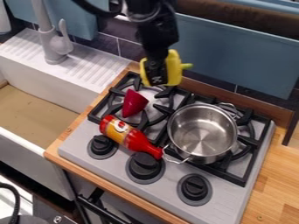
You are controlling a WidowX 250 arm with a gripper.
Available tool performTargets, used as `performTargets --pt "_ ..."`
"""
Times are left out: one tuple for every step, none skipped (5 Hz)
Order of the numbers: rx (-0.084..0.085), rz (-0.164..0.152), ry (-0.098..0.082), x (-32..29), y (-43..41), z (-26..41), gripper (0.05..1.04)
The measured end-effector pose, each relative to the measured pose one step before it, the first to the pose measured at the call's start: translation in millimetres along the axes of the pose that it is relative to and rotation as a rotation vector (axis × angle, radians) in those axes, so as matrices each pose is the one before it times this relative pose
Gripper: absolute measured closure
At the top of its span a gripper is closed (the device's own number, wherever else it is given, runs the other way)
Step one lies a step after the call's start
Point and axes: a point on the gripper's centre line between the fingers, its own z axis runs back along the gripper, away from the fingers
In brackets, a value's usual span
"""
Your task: Put the yellow object on the upper left corner of the burner
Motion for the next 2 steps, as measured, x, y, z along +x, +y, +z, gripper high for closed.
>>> performTargets --pt "0.0373 0.0107 -0.0002 -4.15 8.36 -0.08 0.306" --pt "0.0257 0.0285 0.0069 -2.45 15.15 -10.41 0.306"
